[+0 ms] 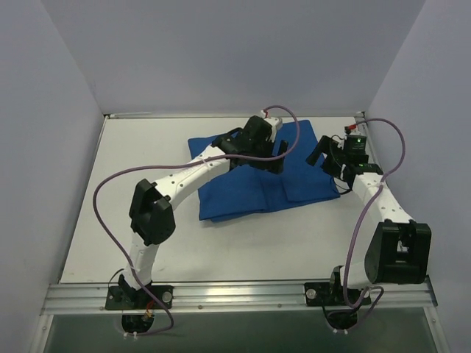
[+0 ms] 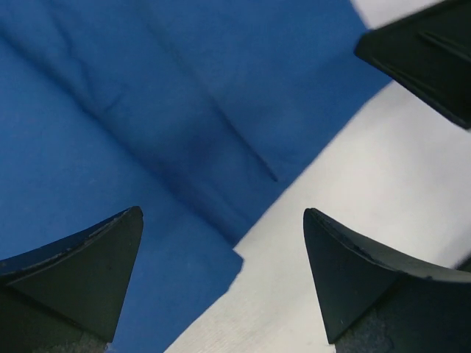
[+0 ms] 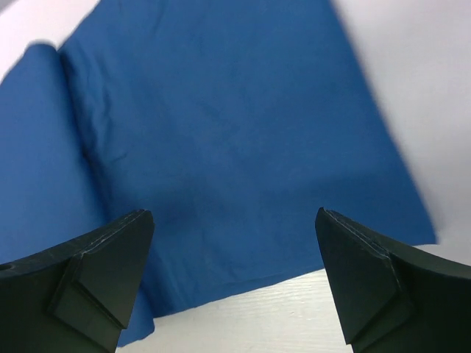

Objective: Open and lay out the surgical kit
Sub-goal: Open the surgical kit at the center of the board.

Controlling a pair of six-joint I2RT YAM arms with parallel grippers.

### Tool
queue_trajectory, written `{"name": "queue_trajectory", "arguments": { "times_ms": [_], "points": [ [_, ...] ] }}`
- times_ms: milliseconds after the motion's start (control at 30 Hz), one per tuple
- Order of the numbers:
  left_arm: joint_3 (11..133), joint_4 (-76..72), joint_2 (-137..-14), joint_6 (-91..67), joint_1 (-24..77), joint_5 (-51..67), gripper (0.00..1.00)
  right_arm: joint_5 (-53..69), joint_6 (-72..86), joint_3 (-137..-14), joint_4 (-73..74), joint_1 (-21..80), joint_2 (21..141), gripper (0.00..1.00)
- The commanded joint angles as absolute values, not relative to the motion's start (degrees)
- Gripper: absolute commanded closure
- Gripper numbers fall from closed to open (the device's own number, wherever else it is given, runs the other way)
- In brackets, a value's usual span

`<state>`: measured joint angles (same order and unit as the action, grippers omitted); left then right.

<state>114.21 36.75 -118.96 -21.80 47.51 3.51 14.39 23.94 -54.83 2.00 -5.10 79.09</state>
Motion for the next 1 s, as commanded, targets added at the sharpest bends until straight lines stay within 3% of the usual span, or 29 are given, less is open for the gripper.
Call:
{"name": "queue_trajectory", "arguments": {
  "times_ms": [0, 333, 467, 500, 567, 600, 700, 800, 900, 967],
  "points": [
    [114.6, 44.3, -122.2, -22.0, 47.9, -8.6, 0.01, 14.7, 23.7, -56.0, 0.5, -2.3, 80.3, 0.01],
    [128.3, 55.6, -133.7, -22.2, 54.0, -30.9, 0.01, 11.7, 23.6, -53.3, -0.3, -0.4, 79.1, 0.01],
    [132.4, 58.4, -138.7, -21.7, 55.4, -34.4, 0.0, 11.4, 23.6, -52.1, -0.5, -0.4, 78.5, 0.01],
    [133.5, 58.6, -139.2, -21.5, 55.5, -34.5, 0.09, 11.6, 23.8, -51.9, -0.6, -0.4, 78.4, 0.01],
    [134.6, 59.7, -140.5, -21.5, 55.5, -34.6, 0.17, 12.0, 24.0, -51.6, -0.9, -0.4, 78.0, 0.01],
    [134.7, 59.7, -140.5, -21.5, 55.5, -34.8, 0.29, 12.0, 24.0, -51.5, -0.9, -0.4, 78.0, 0.01],
    [131.7, 57.0, -138.6, -20.7, 55.7, -34.7, 0.44, 12.0, 23.8, -51.2, -1.1, -0.4, 77.8, 0.01],
    [131.7, 56.9, -138.3, -20.2, 55.7, -34.7, 0.44, 12.1, 23.8, -51.0, -1.2, -0.4, 78.0, 0.01],
    [132.4, 57.7, -138.8, -20.1, 55.8, -35.1, 0.27, 12.5, 24.1, -50.6, -1.7, -0.4, 77.9, 0.01],
    [131.7, 57.7, -139.0, -19.9, 55.8, -35.3, 0.23, 12.7, 24.3, -50.4, -1.8, -0.4, 77.8, 0.01]
  ]
}}
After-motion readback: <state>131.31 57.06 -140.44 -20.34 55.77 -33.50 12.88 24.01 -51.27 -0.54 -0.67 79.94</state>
